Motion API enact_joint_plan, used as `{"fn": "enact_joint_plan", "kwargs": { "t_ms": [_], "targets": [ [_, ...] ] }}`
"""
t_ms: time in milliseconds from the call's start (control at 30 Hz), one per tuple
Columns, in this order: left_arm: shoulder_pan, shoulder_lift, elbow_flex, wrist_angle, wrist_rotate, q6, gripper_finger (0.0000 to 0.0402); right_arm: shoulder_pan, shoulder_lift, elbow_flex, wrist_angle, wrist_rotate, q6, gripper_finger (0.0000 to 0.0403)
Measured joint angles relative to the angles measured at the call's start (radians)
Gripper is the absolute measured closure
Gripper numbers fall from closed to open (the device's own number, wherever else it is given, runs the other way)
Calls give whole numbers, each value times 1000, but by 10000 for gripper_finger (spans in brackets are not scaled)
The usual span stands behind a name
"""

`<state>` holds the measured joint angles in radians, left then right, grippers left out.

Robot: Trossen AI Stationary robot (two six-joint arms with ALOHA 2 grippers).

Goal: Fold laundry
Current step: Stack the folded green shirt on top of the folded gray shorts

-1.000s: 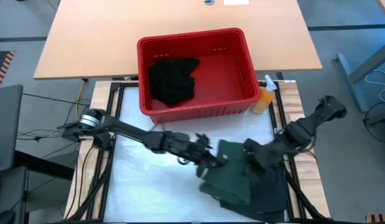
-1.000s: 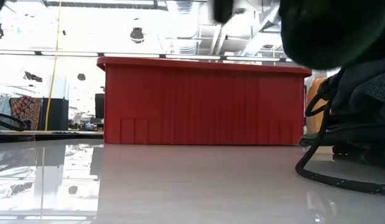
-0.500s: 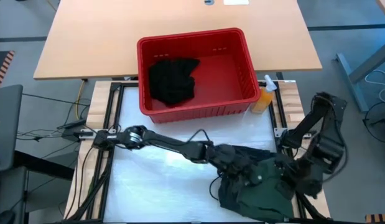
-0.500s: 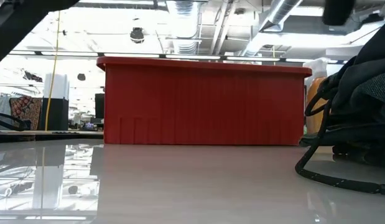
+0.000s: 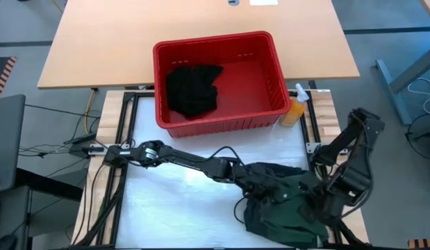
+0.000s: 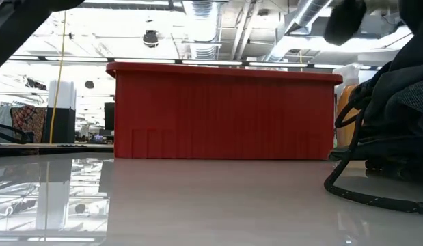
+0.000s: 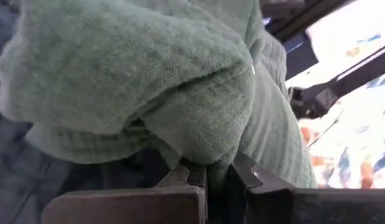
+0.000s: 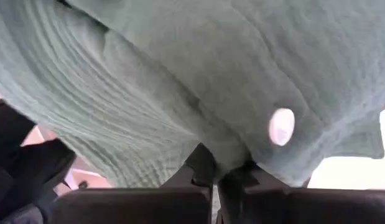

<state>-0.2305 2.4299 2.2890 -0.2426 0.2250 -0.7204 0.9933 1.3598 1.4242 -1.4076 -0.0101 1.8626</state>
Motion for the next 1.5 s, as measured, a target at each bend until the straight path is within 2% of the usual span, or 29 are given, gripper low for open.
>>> {"fn": "enact_joint_plan", "kwargs": {
  "t_ms": [267, 467, 567, 733, 833, 1100, 1267, 1367, 1500],
  "targets": [
    [-15, -11, 0, -165, -21, -17, 390, -61, 32, 0, -7, -144, -97, 319],
    [-15, -8, -1, -185, -88, 8, 356, -62, -38, 0, 8, -159, -116, 259],
    [-17, -8, -1, -170, -97, 34, 325, -43, -76, 0, 45, -94, -107, 233],
    [-12, -8, -1, -237, -96, 87, 267, 24, -72, -7, 125, 202, -114, 210],
    [8, -23, -1, -319, -97, 148, 240, 45, -44, -50, 191, 275, -136, 210],
    [39, -96, -1, -460, -92, 244, 213, 87, 5, -205, 386, 296, -130, 215],
    [44, -170, -2, -494, -119, 348, 213, 130, 18, -225, 421, 299, -133, 216],
    [47, -225, -2, -528, -193, 408, 213, 140, -1, -225, 425, 303, -156, 216],
    [74, -305, -2, -580, -356, 474, 213, 139, -43, -213, 420, 366, -228, 216]
  ]
}}
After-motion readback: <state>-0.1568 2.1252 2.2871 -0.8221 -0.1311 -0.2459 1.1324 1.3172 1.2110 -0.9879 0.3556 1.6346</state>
